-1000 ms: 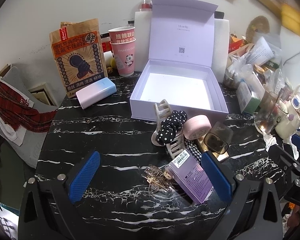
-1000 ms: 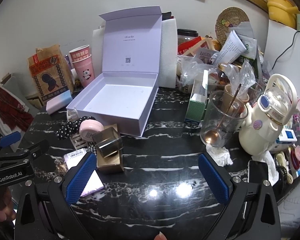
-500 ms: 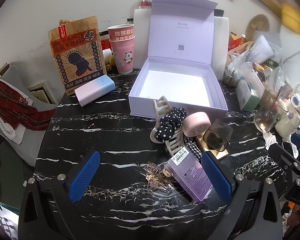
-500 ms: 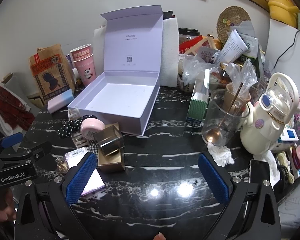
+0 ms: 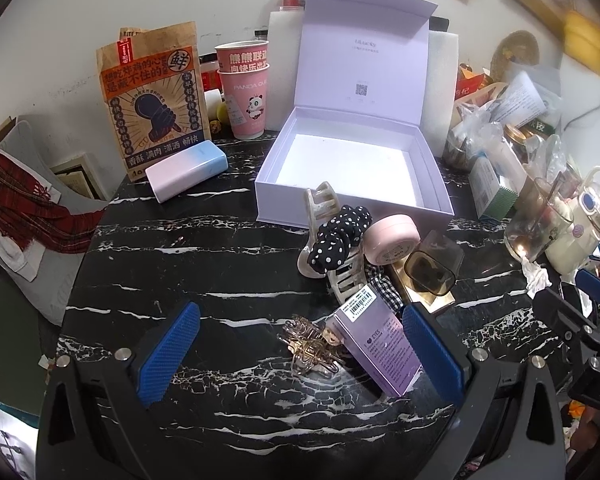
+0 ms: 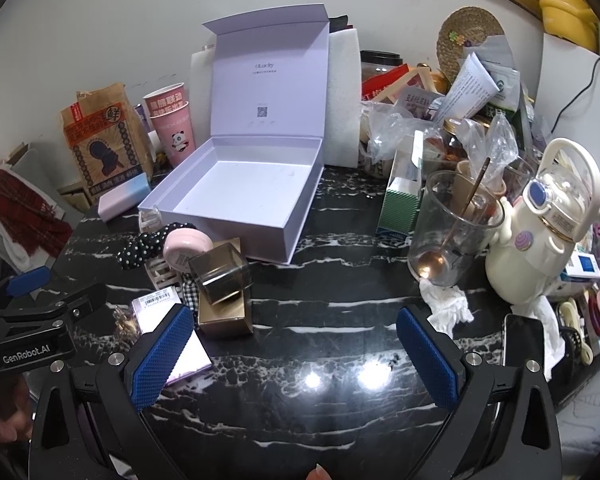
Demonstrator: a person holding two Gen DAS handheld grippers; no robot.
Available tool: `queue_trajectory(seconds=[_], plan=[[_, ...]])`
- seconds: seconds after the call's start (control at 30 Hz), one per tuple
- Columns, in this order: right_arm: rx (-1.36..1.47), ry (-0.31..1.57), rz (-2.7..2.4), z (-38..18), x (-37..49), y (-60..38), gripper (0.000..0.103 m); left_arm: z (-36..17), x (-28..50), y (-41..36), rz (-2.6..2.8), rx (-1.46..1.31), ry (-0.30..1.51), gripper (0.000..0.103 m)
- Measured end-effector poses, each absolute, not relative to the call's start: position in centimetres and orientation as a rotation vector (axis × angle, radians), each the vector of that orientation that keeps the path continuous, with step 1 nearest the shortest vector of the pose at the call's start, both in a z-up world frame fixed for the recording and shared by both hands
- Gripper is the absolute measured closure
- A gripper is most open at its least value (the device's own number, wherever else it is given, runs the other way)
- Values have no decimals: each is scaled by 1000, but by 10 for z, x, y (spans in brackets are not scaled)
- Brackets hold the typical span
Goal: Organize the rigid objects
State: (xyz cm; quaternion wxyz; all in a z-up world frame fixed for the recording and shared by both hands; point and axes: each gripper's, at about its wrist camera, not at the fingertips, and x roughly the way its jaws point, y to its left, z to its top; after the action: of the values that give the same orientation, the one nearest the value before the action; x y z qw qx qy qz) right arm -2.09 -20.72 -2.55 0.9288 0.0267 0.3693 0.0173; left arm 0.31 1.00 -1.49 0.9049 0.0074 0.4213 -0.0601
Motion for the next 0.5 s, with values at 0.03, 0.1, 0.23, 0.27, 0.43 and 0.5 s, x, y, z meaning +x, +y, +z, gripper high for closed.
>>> queue_trajectory(seconds=[0.03, 0.1, 0.23, 0.27, 0.43, 0.5], plan=[[55, 757, 34, -26, -21, -207, 0, -15, 3, 11, -124, 12, 871, 0], [59, 759, 37, -27, -21, -208, 0, -17, 2, 13, -123, 7, 873, 0], [61, 761, 44, -29, -22, -207, 0, -20, 2, 18, -122, -5, 873, 0], [61, 763, 46, -31, -22, -207, 0, -21, 1, 19, -125, -9, 873, 0], [63, 777, 57, -36, -20, -205, 0, -26, -2, 26, -126, -29, 880, 0], [64, 778, 63, -38, -19, -204, 0, -28, -3, 29, -129, -36, 878, 0]])
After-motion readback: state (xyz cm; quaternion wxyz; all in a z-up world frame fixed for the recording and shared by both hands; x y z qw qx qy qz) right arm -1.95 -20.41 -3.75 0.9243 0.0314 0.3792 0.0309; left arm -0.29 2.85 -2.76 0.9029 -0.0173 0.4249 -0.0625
